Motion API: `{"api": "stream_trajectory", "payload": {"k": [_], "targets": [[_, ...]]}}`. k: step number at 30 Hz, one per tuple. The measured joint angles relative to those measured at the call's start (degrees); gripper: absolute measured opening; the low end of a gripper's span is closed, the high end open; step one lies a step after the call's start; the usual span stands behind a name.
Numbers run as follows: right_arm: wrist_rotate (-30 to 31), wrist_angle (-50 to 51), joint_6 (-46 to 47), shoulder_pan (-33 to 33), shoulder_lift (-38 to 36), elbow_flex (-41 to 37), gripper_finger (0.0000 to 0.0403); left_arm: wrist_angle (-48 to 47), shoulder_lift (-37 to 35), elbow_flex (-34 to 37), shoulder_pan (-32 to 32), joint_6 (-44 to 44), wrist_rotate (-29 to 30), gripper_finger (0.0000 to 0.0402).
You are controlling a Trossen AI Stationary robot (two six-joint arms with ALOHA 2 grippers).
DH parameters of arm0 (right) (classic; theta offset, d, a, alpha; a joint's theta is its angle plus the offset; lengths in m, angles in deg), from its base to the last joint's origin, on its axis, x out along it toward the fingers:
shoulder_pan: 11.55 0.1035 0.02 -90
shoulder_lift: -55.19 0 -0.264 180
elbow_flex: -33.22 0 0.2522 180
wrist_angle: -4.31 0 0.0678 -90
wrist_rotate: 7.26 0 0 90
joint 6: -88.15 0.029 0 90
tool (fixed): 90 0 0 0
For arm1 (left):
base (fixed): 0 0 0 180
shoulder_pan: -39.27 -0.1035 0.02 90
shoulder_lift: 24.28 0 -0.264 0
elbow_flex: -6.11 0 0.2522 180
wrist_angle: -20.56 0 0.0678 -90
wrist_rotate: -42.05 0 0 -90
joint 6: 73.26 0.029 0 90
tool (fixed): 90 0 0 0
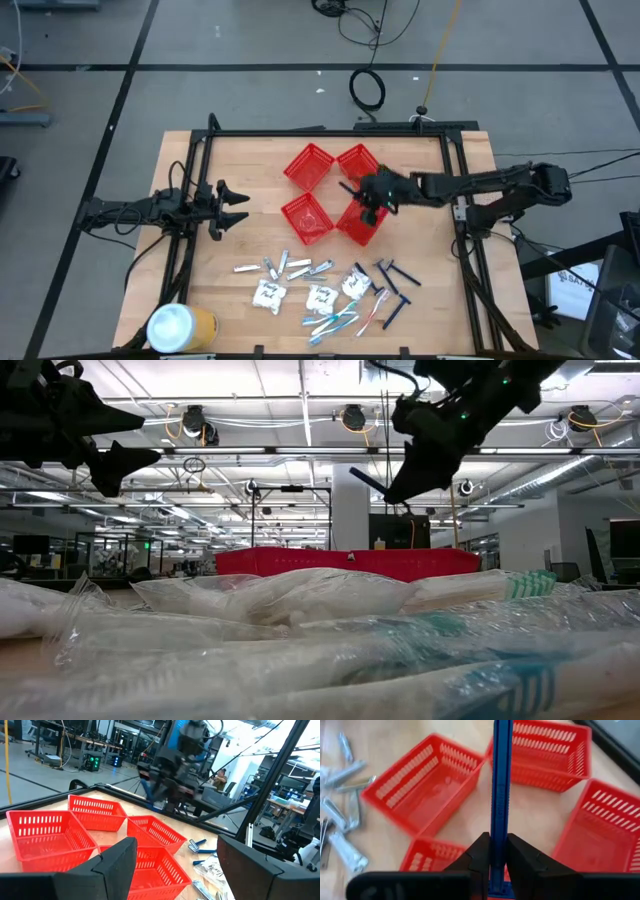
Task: Pick & Place Travel size toiletries
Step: Put the blue razor into the top right red bin
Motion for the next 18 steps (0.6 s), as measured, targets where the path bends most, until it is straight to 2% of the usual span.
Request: {"api": "stream_trajectory", "payload": {"k": [10, 18], "targets": [[-5.5, -2.4, -5.4, -15.8, 0.4, 0.0, 0.0043, 0.0, 0.0, 0.0, 0.0, 0.0, 0.0, 0.0271], [-10.0, -3.5, -7.1, -23.3, 5.9, 0.0, 0.0043, 0.0, 0.0, 0.0, 0.0, 0.0, 0.0, 0.0271]]}}
